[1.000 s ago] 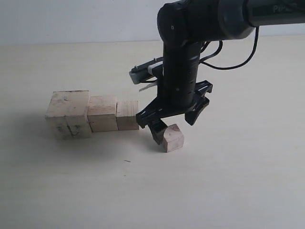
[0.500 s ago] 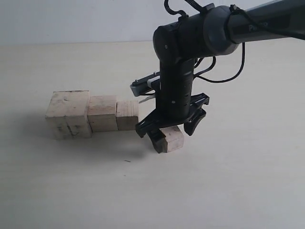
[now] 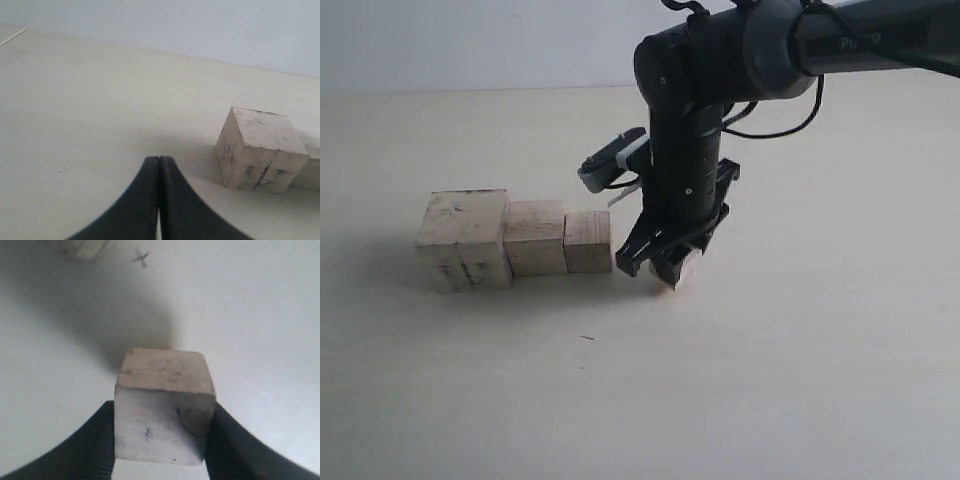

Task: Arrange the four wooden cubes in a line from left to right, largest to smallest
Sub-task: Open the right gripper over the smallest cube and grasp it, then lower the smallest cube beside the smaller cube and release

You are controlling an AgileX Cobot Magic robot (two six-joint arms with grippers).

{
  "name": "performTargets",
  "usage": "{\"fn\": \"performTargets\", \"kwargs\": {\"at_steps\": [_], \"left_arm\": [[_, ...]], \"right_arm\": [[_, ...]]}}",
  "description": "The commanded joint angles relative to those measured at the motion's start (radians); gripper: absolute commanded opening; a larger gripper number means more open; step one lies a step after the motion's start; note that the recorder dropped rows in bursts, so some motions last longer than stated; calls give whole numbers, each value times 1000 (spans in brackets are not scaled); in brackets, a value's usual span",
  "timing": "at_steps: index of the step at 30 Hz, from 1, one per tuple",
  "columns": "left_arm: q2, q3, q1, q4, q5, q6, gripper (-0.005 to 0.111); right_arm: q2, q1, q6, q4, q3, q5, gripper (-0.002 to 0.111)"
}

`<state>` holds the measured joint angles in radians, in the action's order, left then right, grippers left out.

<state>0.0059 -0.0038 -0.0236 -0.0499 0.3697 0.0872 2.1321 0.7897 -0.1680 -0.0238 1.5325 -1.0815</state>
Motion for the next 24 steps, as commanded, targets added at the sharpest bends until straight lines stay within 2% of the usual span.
{"fn": "performTargets", "kwargs": {"at_steps": [1, 3, 5, 8, 11, 14, 24], "left_arm": [[-6, 4, 6, -2, -5, -4, 0], [-6, 4, 6, -2, -5, -4, 0], [-6, 4, 6, -2, -5, -4, 0], [-6, 4, 6, -2, -5, -4, 0], [-6, 4, 6, -2, -5, -4, 0], [-6, 4, 6, -2, -5, -4, 0], [-6, 4, 6, -2, -5, -4, 0]], "right_arm": [[-4, -18, -70, -93, 72, 35, 0], [-4, -44, -196, -93, 103, 7, 0], [-4, -102, -424, -50, 149, -90, 0], [-2, -198, -677, 213, 199, -115, 0], [16, -214, -825, 277, 200, -105, 0], [54, -203, -881, 279, 200, -109, 0], [141, -149, -883, 264, 200, -38, 0]]}}
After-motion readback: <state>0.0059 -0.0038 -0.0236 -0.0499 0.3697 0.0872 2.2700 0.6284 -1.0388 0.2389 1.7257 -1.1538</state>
